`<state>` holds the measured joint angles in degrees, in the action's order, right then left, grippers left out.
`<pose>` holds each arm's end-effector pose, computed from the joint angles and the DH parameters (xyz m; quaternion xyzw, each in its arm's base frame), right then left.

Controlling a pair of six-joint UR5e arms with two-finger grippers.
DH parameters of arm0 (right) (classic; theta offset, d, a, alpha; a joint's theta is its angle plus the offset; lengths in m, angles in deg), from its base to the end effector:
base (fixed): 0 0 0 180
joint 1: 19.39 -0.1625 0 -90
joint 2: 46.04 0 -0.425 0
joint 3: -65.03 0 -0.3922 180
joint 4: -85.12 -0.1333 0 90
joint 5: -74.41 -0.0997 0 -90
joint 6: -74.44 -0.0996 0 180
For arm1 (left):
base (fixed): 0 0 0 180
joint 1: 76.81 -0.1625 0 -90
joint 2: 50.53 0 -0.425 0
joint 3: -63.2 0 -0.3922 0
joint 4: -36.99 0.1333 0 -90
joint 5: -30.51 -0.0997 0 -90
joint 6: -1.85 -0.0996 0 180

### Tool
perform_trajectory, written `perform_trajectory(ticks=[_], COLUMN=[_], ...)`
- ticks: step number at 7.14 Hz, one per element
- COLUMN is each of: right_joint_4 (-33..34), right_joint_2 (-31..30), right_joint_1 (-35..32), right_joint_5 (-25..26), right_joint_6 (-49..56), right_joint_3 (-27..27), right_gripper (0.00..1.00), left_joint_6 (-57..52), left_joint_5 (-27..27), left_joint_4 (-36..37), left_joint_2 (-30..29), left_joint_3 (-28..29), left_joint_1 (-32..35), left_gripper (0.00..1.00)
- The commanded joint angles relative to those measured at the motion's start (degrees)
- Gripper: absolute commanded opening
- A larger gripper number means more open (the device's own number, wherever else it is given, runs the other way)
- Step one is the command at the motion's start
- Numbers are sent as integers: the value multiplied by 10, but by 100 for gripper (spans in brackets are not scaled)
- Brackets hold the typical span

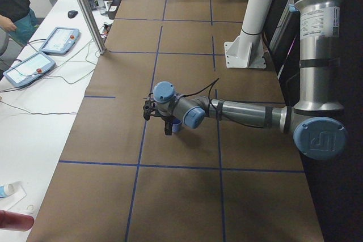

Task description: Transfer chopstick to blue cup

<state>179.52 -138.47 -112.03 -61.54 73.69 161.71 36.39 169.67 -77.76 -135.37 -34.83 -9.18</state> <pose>0.0834 -0.4693 0.6276 0.0052 -0.3903 0.0277 0.9203 0.1261 -0.4586 0.5776 -0.0016 0.4586 0.0051 0.8886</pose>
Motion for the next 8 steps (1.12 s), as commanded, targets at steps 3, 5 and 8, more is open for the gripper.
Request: perform_trajectory(ticks=[3, 5, 8], right_joint_4=[0, 0, 0], right_joint_2=[1, 1, 1], right_joint_1=[0, 0, 0], right_joint_5=[1, 0, 0], right_joint_6=[0, 0, 0], right_joint_3=[1, 1, 1], right_gripper=[99, 99, 99], left_joint_6=[7, 6, 14], left_joint_5=[-2, -30, -29], left_joint_4=[0, -5, -4], left_joint_2=[-7, -10, -18], left_joint_3=[23, 27, 28], left_joint_1=[-44, -44, -45], left_gripper=[100, 86, 5])
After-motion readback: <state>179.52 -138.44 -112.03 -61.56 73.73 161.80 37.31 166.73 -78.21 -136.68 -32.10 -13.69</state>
